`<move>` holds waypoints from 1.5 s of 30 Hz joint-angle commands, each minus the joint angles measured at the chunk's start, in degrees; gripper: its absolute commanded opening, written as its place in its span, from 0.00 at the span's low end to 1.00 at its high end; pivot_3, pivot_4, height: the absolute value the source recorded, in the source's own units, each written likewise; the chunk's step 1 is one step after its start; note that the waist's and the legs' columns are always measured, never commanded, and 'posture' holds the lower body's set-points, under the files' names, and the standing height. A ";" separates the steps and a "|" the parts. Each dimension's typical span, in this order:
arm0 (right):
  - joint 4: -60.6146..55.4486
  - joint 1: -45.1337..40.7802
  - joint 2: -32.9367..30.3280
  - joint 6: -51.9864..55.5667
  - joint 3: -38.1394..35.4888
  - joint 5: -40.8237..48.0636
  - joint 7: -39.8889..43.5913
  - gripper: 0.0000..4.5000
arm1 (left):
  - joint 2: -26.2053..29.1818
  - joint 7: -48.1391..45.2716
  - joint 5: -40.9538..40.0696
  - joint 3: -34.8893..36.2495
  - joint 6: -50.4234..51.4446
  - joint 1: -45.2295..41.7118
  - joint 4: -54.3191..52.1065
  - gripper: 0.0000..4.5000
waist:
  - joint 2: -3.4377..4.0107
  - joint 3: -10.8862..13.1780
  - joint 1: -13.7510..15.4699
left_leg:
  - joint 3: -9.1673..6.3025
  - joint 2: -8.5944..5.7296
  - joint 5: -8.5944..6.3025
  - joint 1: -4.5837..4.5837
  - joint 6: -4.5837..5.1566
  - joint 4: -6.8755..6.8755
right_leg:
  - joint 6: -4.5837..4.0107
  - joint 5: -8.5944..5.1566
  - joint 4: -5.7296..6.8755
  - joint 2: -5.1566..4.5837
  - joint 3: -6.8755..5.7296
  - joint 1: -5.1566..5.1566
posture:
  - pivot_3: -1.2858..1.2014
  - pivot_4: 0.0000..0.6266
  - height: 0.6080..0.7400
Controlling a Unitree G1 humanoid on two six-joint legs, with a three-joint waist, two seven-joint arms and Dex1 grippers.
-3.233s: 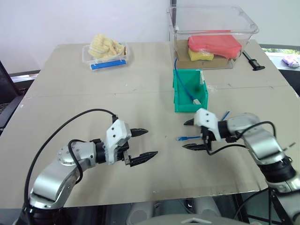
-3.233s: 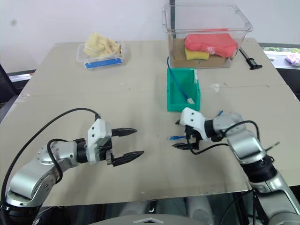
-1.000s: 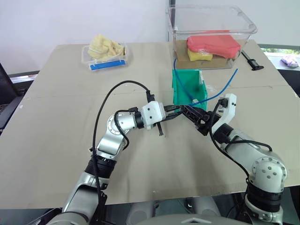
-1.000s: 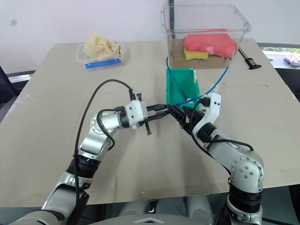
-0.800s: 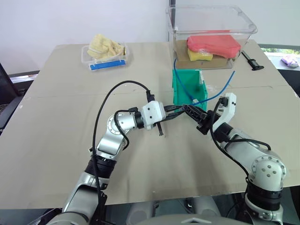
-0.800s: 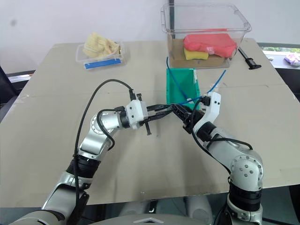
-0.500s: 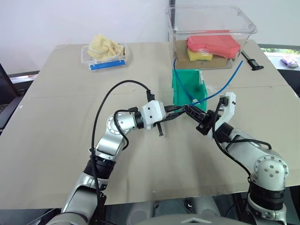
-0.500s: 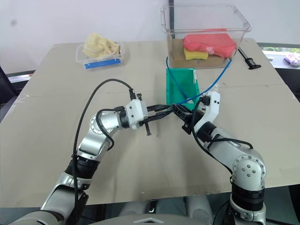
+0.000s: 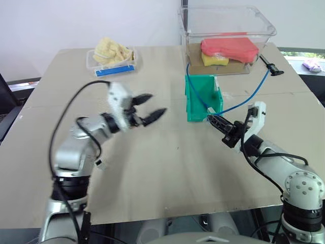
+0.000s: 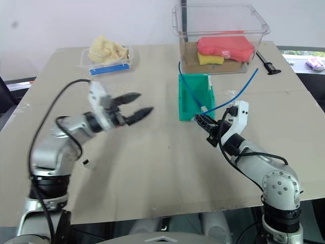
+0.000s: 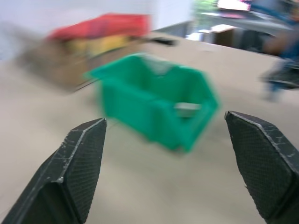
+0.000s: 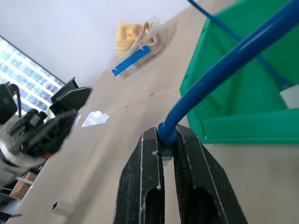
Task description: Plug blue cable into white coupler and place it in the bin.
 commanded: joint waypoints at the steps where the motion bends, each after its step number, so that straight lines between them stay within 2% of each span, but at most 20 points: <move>1: -1.89 0.56 -4.54 -1.30 -1.40 -0.50 7.25 0.00 | 4.05 -0.08 -3.33 8.90 1.69 2.50 -0.67 0.94 | 0.00 0.00 -0.24 | 0.02 0.00 0.00 0.00 0.00 -0.02 | -0.02 0.01 -0.02 0.00 0.01 0.00 | 0.52 0.24 1.00; 6: -1.30 2.51 -11.16 -1.72 -3.75 -0.15 16.11 0.00 | 11.22 -7.45 -2.88 17.23 0.49 14.97 -0.03 0.94 | 0.02 0.03 -0.41 | 0.14 0.03 0.00 0.01 0.00 -0.12 | -0.15 0.08 -0.12 -0.02 0.03 -0.01 | 0.52 0.24 1.00; 11: 0.45 3.60 -15.09 -2.19 -4.19 -2.34 21.80 0.00 | 13.57 -16.69 -4.61 25.61 -0.59 28.73 0.73 0.94 | -0.05 0.10 -0.51 | 0.20 0.19 -0.01 -0.01 0.00 -0.17 | -0.12 -0.05 -0.27 0.02 0.06 -0.03 | 0.52 0.24 1.00; 17: 1.82 7.50 -17.88 -3.35 -2.68 -7.71 29.76 0.00 | 13.74 -28.80 -5.60 32.99 -4.24 41.70 3.85 0.94 | -0.06 0.09 0.56 | 0.28 0.26 -0.02 -0.05 -0.01 -0.14 | -0.17 -0.18 -0.33 -0.01 -0.04 -0.02 | 0.52 0.24 1.00; 21: 2.48 9.11 -18.93 -4.37 -2.14 -11.37 33.62 0.00 | 11.86 -32.69 -3.47 33.71 -8.89 49.26 2.03 0.94 | -0.06 0.09 0.85 | 0.27 0.29 -0.02 -0.11 -0.01 -0.16 | -0.17 -0.18 -0.50 -0.03 -0.02 -0.02 | 0.52 0.24 1.00; 23: 2.39 9.37 -18.99 -4.45 -2.20 -12.17 34.63 0.00 | 10.36 -32.47 -0.15 31.84 -13.81 51.45 2.42 0.94 | -0.06 0.09 0.93 | 0.24 0.35 -0.02 -0.15 -0.01 -0.16 | -0.19 -0.15 -0.62 -0.04 -0.06 -0.01 | 0.52 0.24 1.00; 26: 1.79 9.66 -19.07 -4.47 -2.09 -13.01 35.86 0.00 | 8.73 -31.12 3.24 29.12 -18.87 51.82 3.09 0.94 | -0.07 0.09 1.18 | 0.24 0.37 -0.02 -0.16 -0.01 -0.16 | -0.21 -0.13 -0.66 -0.08 -0.14 -0.01 | 0.52 0.24 1.00; 31: -0.44 11.26 -19.24 -4.66 -2.11 -13.57 37.13 0.00 | 5.68 -27.38 7.26 21.32 -25.38 45.08 6.14 0.94 | -0.05 0.08 1.91 | 0.24 0.37 -0.03 -0.21 -0.02 -0.14 | -0.21 -0.12 -0.67 -0.08 -0.24 0.00 | 0.52 0.24 1.00; 39: -2.55 13.64 -19.86 -4.87 -3.10 -14.76 37.41 0.00 | 6.90 -27.24 10.77 14.54 -31.57 36.37 16.99 0.94 | -0.05 0.06 2.10 | 0.30 0.37 -0.03 -0.25 -0.02 -0.14 | -0.41 0.02 -0.70 -0.01 -0.30 -0.01 | 0.52 0.24 1.00; 45: -3.94 15.24 -20.42 -4.85 -4.54 -14.29 37.11 0.00 | 6.88 -28.16 11.19 11.14 -34.15 32.93 20.70 0.94 | -0.05 0.06 2.24 | 0.30 0.37 -0.02 -0.26 -0.02 -0.12 | -0.38 0.04 -0.69 -0.02 -0.32 -0.01 | 0.52 0.24 1.00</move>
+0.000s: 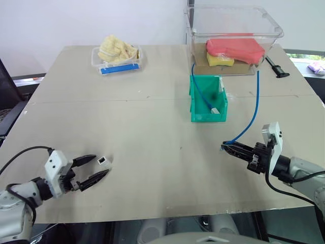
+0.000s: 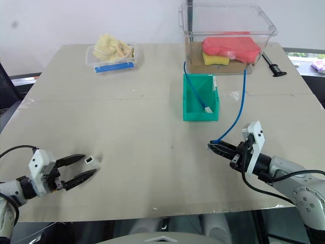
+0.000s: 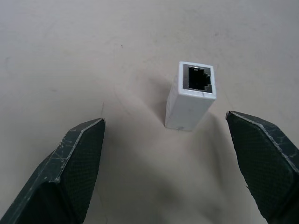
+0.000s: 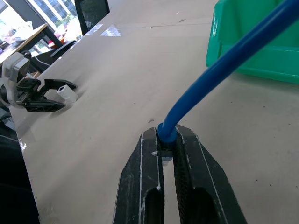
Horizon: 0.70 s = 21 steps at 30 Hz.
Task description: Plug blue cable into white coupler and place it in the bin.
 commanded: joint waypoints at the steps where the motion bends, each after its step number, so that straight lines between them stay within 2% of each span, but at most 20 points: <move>1: -2.78 0.76 -0.64 -0.88 -2.37 0.93 0.12 0.00 | 0.62 -0.54 -0.09 -1.34 -1.84 -1.29 1.44 0.94 | 0.00 -0.01 0.04 | -0.01 0.00 0.00 0.00 0.00 0.00 | 0.03 0.04 0.00 0.00 0.00 0.00 | 0.52 0.24 1.00; 4: -2.86 1.08 -0.83 -0.77 -2.83 1.04 0.04 0.00 | 0.59 -0.80 0.06 -2.51 -2.76 -1.85 2.20 0.77 | 0.00 -0.01 0.08 | 0.00 0.00 0.00 0.01 0.00 0.01 | 0.05 0.06 0.01 0.00 -0.01 0.01 | 0.52 0.24 1.00; 10: -2.98 1.57 -0.99 -0.72 -3.41 1.31 -0.16 0.00 | 0.44 -1.03 -0.73 -3.28 -2.85 -1.91 2.57 0.13 | 0.00 -0.01 0.06 | -0.02 0.00 0.00 0.01 0.00 0.01 | 0.07 0.07 0.00 0.00 0.02 0.01 | 0.52 0.24 1.00; 11: -3.04 1.71 -1.00 -0.70 -3.49 1.31 -0.16 0.00 | 0.45 -1.21 -0.84 -3.36 -2.90 -1.89 2.60 0.08 | 0.00 -0.01 0.06 | -0.02 0.00 0.00 0.01 0.00 0.01 | 0.08 0.08 0.00 0.00 0.02 0.01 | 0.52 0.24 1.00; 16: -2.99 2.52 -1.03 -0.86 -4.07 1.09 -0.32 0.00 | 0.41 -1.55 -2.10 -3.59 -2.32 -2.59 1.03 0.08 | 0.01 -0.02 0.06 | -0.01 0.00 0.00 0.02 0.00 0.01 | 0.09 0.08 0.01 0.00 0.01 0.01 | 0.52 0.24 1.00; 21: -2.47 3.16 0.00 -1.89 -4.66 0.11 -1.36 0.00 | -0.37 1.03 -5.35 -8.96 6.50 -7.66 -9.02 0.08 | 0.00 -0.02 0.39 | -0.04 -0.01 0.00 -0.03 0.00 0.07 | 0.10 0.10 0.01 0.00 -0.07 0.03 | 0.52 0.24 1.00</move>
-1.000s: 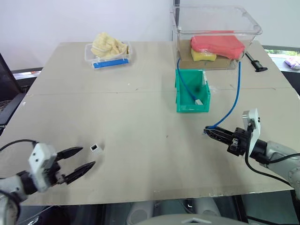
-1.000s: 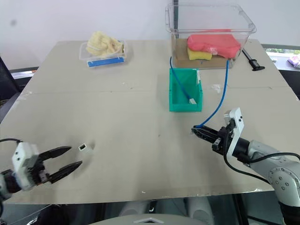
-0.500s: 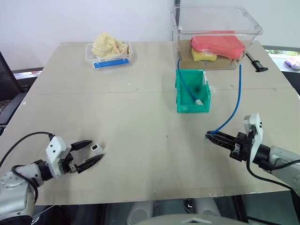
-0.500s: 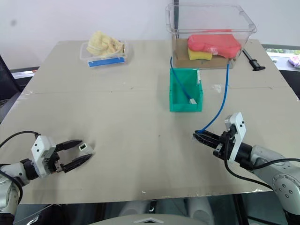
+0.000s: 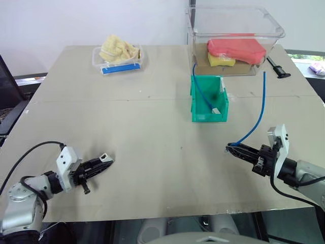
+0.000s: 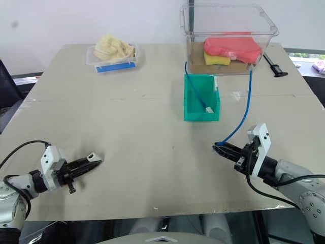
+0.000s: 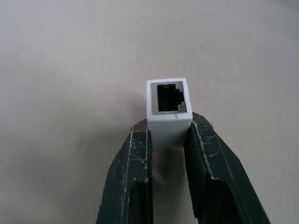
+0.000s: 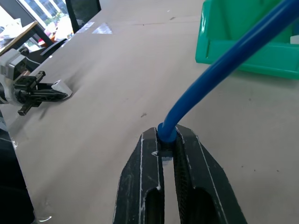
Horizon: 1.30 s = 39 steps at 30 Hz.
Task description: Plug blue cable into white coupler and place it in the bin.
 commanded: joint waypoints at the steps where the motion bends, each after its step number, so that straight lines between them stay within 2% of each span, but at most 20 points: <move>1: -1.37 0.27 0.71 -2.08 -2.30 -0.25 -0.78 0.00 | -0.63 2.52 -3.62 -4.44 7.26 -4.95 -9.59 0.08 | 0.00 0.00 0.11 | -0.04 -0.01 0.00 -0.02 0.00 0.03 | 0.03 0.02 0.00 -0.01 -0.05 0.02 | 0.52 0.24 1.00; 6: -1.97 1.42 0.71 -3.50 -4.80 -0.30 -1.65 0.00 | -4.46 8.18 -4.46 -16.24 20.31 -17.15 -18.41 0.08 | 0.00 -0.01 -0.32 | -0.02 -0.08 0.01 -0.02 0.00 0.07 | 0.13 0.10 0.01 0.01 -0.03 0.06 | 0.52 0.24 1.00; 10: -3.00 1.46 -0.05 -4.59 -6.27 -1.60 -2.10 0.00 | -8.72 13.08 -1.65 -25.26 28.10 -28.20 -18.48 0.08 | 0.00 -0.01 -0.79 | 0.06 -0.11 0.01 0.04 0.00 0.06 | 0.14 0.11 0.03 0.11 0.09 0.06 | 0.52 0.24 1.00; 14: -3.61 1.10 -0.99 -6.84 -7.74 -4.60 -1.53 0.00 | -13.63 12.22 1.44 -31.91 27.43 -36.15 -12.41 0.08 | 0.00 -0.01 -0.95 | 0.06 -0.21 0.01 0.02 0.00 0.09 | 0.15 0.11 0.03 0.16 0.10 0.07 | 0.52 0.24 1.00; 19: -3.49 -1.98 -1.67 -7.07 -6.52 -4.81 -0.87 0.00 | -18.43 9.69 6.47 -38.12 21.59 -41.42 -3.56 0.08 | 0.01 -0.02 -1.57 | 0.11 -0.25 0.01 0.05 0.00 0.09 | 0.15 0.12 0.02 0.17 0.17 0.07 | 0.52 0.24 1.00; 25: 1.35 -11.24 -4.78 -11.73 7.24 -15.93 8.71 0.00 | -20.91 4.31 13.74 -43.44 10.26 -46.49 10.05 0.08 | 0.00 -0.01 -1.66 | 0.13 -0.27 0.02 0.08 0.00 0.12 | 0.15 0.13 0.03 0.19 0.18 0.08 | 0.52 0.24 1.00; 29: 7.91 -18.08 -3.80 -14.81 14.66 -22.61 12.82 0.00 | -22.16 2.63 16.99 -44.62 4.82 -48.30 15.50 0.08 | 0.00 -0.01 -1.55 | 0.11 -0.28 0.02 0.02 0.00 0.12 | 0.13 0.14 0.02 0.18 0.19 0.05 | 0.52 0.24 1.00; 34: 17.04 -25.77 -1.76 -20.42 22.52 -30.85 18.86 0.00 | -23.52 3.79 21.98 -46.38 -0.35 -48.15 17.85 0.08 | 0.00 -0.01 -1.17 | 0.05 -0.34 0.02 -0.06 -0.01 0.18 | 0.12 0.15 0.00 0.11 0.18 0.03 | 0.52 0.24 1.00; 39: 22.81 -29.69 -0.01 -23.62 25.51 -34.87 22.72 0.00 | -24.07 4.88 24.58 -46.24 -2.17 -48.29 18.36 0.08 | 0.00 -0.02 -0.99 | -0.02 -0.45 0.03 -0.10 -0.01 0.22 | 0.14 0.16 0.02 0.03 0.14 0.04 | 0.52 0.24 1.00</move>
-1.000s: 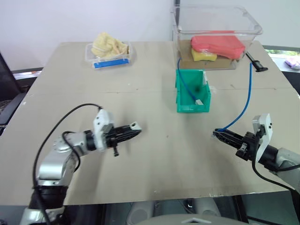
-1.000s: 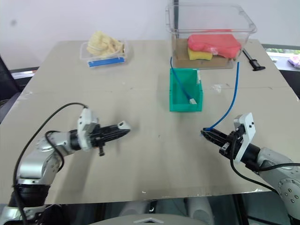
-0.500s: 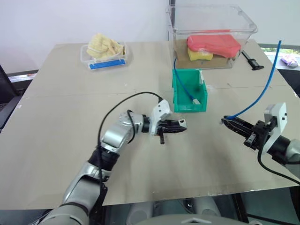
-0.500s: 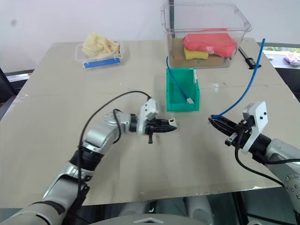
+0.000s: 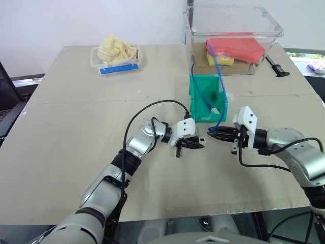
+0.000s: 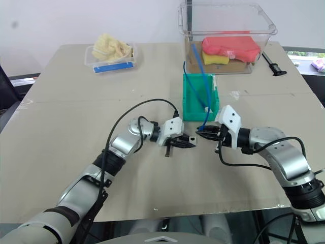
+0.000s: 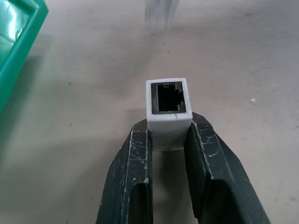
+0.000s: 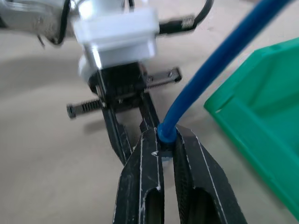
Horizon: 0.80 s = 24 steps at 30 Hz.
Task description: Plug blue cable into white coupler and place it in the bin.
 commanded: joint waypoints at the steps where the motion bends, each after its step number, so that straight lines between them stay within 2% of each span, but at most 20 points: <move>1: 1.62 -2.57 0.87 -2.22 0.57 -1.75 2.65 0.00 | -0.54 1.08 2.63 -0.80 -0.97 -0.22 0.74 0.08 | 0.00 0.00 0.04 | 0.00 -0.02 0.00 0.00 0.00 0.02 | 0.01 0.01 0.00 -0.02 0.00 0.00 | 0.52 0.24 1.00; 14: 4.48 -4.48 1.47 0.35 3.24 -5.85 8.32 0.00 | -0.45 0.90 5.11 -0.62 -2.55 -0.08 0.65 0.08 | 0.02 -0.01 -0.02 | -0.08 -0.11 0.00 -0.01 0.03 0.44 | 0.13 0.07 0.20 -0.08 -0.05 0.11 | 0.52 0.24 1.00; 24: 10.82 -6.74 0.64 -3.89 8.01 -12.37 13.26 0.00 | -0.34 0.04 5.95 -0.70 -4.10 -0.05 0.47 0.08 | 0.00 -0.08 -0.29 | -0.09 -0.15 -0.01 0.07 0.03 0.65 | 0.13 0.06 0.48 -0.11 -0.05 0.17 | 0.52 0.24 1.00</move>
